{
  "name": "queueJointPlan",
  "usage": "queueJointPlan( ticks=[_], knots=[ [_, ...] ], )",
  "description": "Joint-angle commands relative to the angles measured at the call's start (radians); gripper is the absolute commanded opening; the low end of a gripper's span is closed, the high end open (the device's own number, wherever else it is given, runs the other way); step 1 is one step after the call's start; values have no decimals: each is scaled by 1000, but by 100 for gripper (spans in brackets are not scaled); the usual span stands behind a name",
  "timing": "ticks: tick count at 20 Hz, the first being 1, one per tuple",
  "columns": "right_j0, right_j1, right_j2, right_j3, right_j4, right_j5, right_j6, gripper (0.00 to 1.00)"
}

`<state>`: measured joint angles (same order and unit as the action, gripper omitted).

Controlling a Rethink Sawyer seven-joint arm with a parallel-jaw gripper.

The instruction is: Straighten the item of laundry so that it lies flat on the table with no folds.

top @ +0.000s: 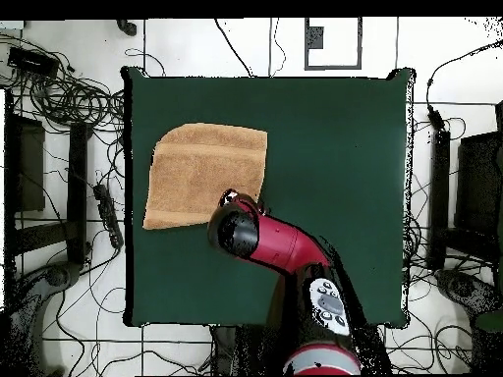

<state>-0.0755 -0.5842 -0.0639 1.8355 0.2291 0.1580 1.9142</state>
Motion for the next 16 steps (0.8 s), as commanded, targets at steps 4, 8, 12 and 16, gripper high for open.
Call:
queueJointPlan(
  ticks=[4,8,12,16],
  knots=[
    [-23,-73,115,190,-39,24,130,100],
    [-33,-32,126,192,-52,-50,144,100],
    [-22,46,138,171,-48,-106,167,100],
    [-1,85,132,168,-39,-148,189,100]
  ],
)
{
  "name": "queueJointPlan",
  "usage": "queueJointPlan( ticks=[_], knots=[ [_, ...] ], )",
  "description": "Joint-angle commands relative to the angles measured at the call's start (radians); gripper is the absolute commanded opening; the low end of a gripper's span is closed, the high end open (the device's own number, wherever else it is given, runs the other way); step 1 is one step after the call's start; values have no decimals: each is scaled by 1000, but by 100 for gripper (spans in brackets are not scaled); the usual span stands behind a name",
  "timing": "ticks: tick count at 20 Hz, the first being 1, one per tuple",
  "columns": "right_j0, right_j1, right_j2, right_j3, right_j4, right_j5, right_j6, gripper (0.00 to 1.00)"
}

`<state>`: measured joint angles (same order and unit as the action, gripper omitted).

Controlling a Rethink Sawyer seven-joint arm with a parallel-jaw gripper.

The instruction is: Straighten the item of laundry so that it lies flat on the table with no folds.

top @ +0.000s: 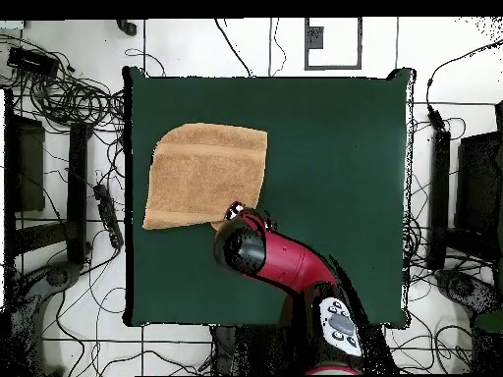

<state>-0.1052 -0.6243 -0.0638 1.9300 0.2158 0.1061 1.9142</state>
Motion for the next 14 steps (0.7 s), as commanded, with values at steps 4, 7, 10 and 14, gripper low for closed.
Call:
queueJointPlan(
  ticks=[4,7,10,14],
  knots=[
    [27,183,148,64,-25,-162,204,100],
    [44,213,148,56,-12,-194,220,100],
    [65,226,143,54,6,-216,236,100],
    [87,241,138,47,20,-230,239,100]
  ],
)
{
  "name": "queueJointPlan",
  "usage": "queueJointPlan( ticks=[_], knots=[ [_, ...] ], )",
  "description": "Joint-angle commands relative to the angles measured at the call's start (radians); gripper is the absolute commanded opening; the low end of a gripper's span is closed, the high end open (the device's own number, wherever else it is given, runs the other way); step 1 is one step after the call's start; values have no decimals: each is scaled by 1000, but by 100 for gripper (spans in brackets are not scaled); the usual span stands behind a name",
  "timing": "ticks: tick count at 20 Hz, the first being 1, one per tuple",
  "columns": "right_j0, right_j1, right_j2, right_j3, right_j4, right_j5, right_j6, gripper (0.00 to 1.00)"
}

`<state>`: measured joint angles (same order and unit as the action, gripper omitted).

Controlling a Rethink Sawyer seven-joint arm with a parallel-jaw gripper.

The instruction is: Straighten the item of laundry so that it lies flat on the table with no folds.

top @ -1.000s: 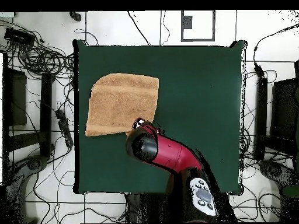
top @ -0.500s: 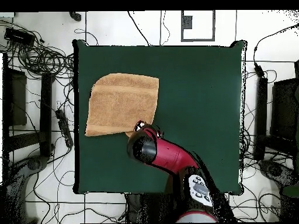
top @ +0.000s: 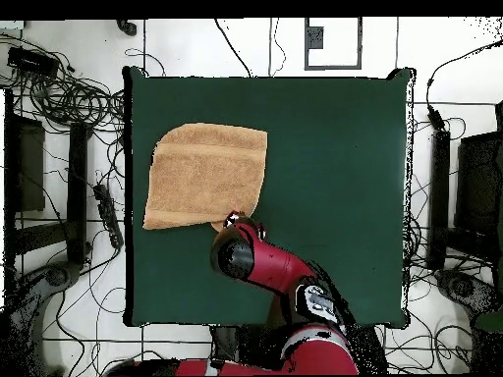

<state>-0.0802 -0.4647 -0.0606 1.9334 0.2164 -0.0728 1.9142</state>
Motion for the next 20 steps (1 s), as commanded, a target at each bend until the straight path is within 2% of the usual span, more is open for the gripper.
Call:
queueJointPlan(
  ticks=[1,4,5,15,20],
  knots=[
    [67,83,132,43,21,-56,240,100],
    [64,88,140,43,20,-67,243,100],
    [69,87,135,43,27,-65,241,0],
    [95,94,100,21,38,-74,227,0],
    [69,89,100,1,25,-50,200,0]
  ],
)
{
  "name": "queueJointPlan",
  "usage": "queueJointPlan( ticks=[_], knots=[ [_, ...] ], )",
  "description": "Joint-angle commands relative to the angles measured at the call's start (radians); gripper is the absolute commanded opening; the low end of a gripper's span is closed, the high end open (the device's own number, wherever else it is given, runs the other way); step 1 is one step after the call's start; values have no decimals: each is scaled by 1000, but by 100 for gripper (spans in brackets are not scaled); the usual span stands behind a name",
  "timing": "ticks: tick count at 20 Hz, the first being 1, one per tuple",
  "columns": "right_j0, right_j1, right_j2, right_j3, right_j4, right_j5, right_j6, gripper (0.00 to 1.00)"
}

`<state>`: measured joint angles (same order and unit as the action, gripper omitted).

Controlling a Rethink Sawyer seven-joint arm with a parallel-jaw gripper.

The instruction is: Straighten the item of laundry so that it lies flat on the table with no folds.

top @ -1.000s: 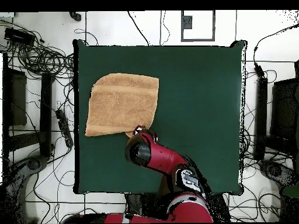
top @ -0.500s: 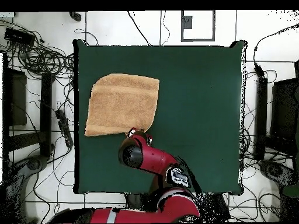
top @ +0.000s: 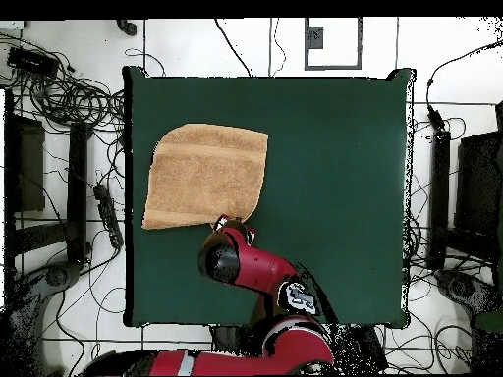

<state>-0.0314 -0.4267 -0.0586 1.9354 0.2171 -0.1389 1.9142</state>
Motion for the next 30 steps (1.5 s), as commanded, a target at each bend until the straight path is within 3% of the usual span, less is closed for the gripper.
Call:
queueJointPlan(
  ticks=[1,5,8,14,21,26,28,30],
  knots=[
    [9,45,96,-7,13,27,184,0],
    [-100,-56,86,-25,-74,187,43,0],
    [-239,-145,123,-63,-159,365,-92,0],
    [-378,-186,166,-190,-298,561,-223,0],
    [-515,-120,265,-265,-440,580,-237,0],
    [-502,-109,251,-260,-515,509,-133,0],
    [-551,-59,310,-263,-517,516,-142,0],
    [-537,-46,299,-269,-543,462,-92,0]
  ],
)
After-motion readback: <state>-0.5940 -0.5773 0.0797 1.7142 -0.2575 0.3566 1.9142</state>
